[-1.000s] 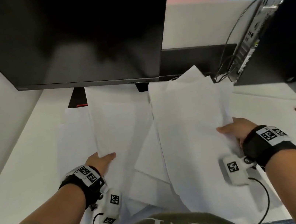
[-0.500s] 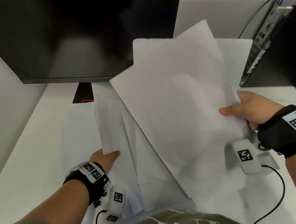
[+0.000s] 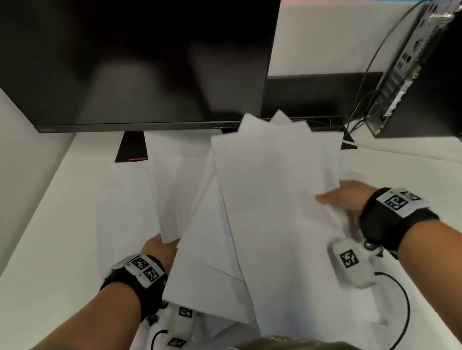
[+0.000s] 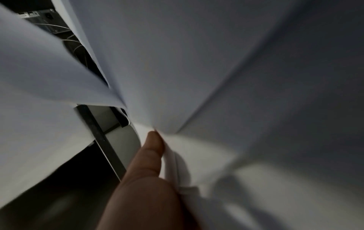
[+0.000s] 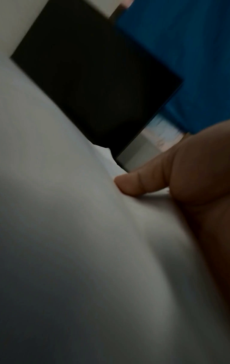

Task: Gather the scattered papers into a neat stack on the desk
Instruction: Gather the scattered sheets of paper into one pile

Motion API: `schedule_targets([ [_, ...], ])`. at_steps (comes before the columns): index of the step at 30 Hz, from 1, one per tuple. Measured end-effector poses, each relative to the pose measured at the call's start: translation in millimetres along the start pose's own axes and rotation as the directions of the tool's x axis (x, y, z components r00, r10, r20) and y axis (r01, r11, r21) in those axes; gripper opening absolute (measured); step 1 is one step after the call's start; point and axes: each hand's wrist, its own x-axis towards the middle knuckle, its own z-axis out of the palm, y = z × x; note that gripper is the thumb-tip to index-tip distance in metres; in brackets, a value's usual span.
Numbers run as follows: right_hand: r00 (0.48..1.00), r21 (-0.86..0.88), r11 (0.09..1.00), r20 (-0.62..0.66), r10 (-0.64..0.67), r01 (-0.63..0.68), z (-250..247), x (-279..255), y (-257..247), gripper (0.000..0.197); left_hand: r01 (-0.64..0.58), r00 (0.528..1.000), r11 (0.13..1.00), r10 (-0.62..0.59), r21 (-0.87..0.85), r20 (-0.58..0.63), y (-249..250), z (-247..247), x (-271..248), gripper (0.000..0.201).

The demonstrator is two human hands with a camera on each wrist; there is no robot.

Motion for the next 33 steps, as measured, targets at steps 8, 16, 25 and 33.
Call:
schedule_targets([
  [8, 0.975, -0.365, 0.921, -0.212, 0.061, -0.136, -17.0, 45.7, 41.1, 0.056, -0.007, 0.997, 0.993, 0.016, -0.120, 0.076, -11.5, 5.4, 6.3, 0.041],
  [16, 0.978, -0.189, 0.970, -0.171, 0.123, -0.155, -42.3, 41.6, 44.3, 0.051, -0.020, 0.997, 0.994, 0.027, -0.109, 0.068, -11.6, 3.2, 8.2, 0.043],
  [25, 0.997, -0.296, 0.954, -0.077, 0.019, -0.041, 36.0, 52.4, 37.6, 0.065, 0.024, 0.994, 0.965, 0.005, -0.263, 0.109, -13.9, 2.5, 11.0, 0.065],
  [33, 0.999, -0.521, 0.853, 0.051, -0.011, 0.036, 81.7, 35.8, 15.4, 0.055, -0.037, 0.990, 0.974, 0.066, -0.222, 0.125, -14.0, 3.3, 9.0, 0.046],
])
